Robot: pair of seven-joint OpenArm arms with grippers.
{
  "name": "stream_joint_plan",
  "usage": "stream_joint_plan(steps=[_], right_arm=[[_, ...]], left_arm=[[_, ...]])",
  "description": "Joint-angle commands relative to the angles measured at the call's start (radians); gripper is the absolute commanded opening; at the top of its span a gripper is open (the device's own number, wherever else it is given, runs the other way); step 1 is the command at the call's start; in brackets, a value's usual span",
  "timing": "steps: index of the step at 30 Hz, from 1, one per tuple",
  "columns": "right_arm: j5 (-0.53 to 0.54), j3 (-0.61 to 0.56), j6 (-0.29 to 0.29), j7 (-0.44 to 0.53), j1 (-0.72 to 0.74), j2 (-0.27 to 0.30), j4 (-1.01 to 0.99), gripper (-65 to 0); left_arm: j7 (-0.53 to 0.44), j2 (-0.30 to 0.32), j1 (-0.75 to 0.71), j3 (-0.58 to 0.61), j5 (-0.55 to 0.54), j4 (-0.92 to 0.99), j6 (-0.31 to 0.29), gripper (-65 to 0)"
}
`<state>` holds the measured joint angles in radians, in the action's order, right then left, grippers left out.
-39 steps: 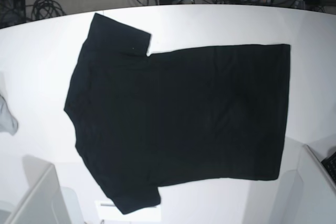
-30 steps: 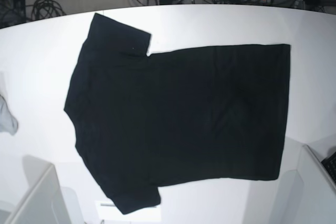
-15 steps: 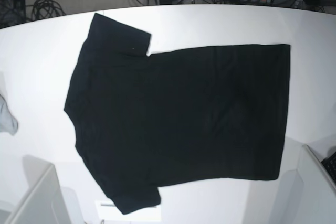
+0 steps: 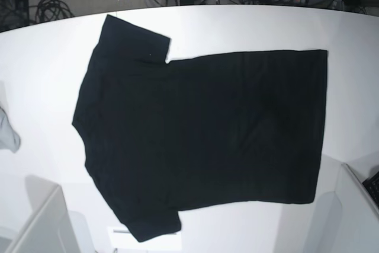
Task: Fold the T-shirt properly
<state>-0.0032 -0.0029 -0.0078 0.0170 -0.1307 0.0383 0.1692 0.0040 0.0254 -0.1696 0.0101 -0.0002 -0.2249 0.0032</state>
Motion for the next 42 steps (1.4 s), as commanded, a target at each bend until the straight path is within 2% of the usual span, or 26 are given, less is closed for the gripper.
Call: stream_joint_plan(steps=[1,7,17,19,23,31,37,42], right_arm=[[-0.001,-0.001,0.001,-0.004,-0.010,0.005,-0.001,-65.0],[-0.001,-0.001,0.001,-0.009,-0.062,0.008,0.054,-65.0],[0.006,0.008,0.001,-0.012,-0.275,0.022,0.362,-65.0],[0.006,0.013,0.001,-0.036,-0.310,0.022,0.419,-65.0],[0.006,0.122,0.001,-0.099,-0.380,0.015,0.556,-65.0],[0.006,0.228,0.001,-0.219,-0.548,0.012,0.929,-65.0],[0.006,0.321,0.001,-0.323,-0.646,-0.047,1.199,-65.0],[0.004,0.343,0.001,-0.349,-0.714,-0.065,1.367,-65.0]], left_arm=[[-0.005,0.005,-0.008,0.001,0.004,-0.001,0.002,-65.0],[-0.005,0.018,-0.040,0.001,0.007,-0.024,0.002,-65.0],[-0.005,0.055,-0.290,0.003,0.007,-0.408,0.002,-65.0],[-0.005,0.072,-0.325,0.003,0.006,-0.459,0.002,-65.0],[-0.005,0.097,-0.394,0.000,-0.005,-0.555,0.002,-65.0],[0.006,0.130,-0.557,-0.012,-0.007,-0.818,0.002,-65.0],[0.004,0.138,-0.672,-0.012,-0.005,-1.016,0.002,-65.0],[-0.002,0.163,-0.759,-0.012,-0.007,-1.174,0.002,-65.0]])
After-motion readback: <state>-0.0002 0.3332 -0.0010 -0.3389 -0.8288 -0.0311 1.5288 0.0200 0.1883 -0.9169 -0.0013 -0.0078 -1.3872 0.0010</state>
